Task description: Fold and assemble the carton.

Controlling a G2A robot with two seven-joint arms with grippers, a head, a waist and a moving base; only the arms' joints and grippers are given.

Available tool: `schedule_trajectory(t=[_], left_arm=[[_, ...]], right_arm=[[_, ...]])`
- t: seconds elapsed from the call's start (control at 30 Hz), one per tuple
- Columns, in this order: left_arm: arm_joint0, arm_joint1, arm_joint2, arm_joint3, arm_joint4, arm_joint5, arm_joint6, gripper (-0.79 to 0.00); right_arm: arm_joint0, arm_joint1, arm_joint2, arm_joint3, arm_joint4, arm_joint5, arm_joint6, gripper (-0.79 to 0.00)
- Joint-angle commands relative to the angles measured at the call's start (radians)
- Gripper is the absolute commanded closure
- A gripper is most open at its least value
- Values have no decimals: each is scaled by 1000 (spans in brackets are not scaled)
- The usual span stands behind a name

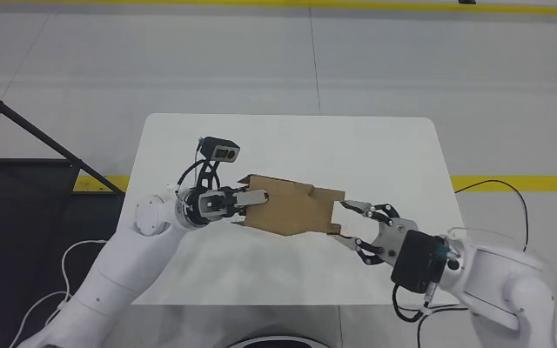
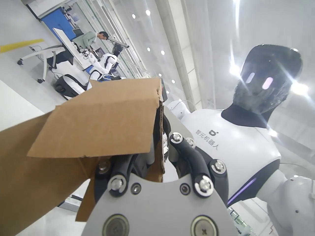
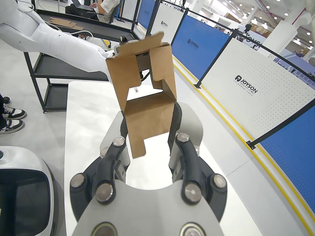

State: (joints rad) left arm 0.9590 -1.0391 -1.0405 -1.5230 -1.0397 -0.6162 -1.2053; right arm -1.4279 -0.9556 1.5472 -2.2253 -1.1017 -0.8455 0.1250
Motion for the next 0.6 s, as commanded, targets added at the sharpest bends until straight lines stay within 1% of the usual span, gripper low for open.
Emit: schedule_trajectory(t=[0.0,0.1,0.13,0.17,0.2,0.47,0.57], left_arm=[[-4,-9,-7,12,-22,32,-31,0],[-7,-26,-21,28,-70,98,-98,0],[-7,-32,-29,34,-68,112,-111,0],[-6,-38,-36,37,-62,122,-121,0],[-5,-40,-39,40,-56,123,-122,0],[-5,-40,-39,40,-56,123,-122,0],[11,-40,-31,11,-12,155,-106,0]], right_arm=[[-16,1,32,-3,8,-1,-16,-422],[-35,3,75,-6,24,-10,-40,-446],[-41,4,87,-8,28,-11,-43,-560],[-46,5,97,-11,31,-13,-43,-723],[-53,5,106,-13,33,-11,-37,-785],[-53,5,106,-13,33,-11,-37,-785],[-51,6,97,-48,-1,-6,-24,-785]])
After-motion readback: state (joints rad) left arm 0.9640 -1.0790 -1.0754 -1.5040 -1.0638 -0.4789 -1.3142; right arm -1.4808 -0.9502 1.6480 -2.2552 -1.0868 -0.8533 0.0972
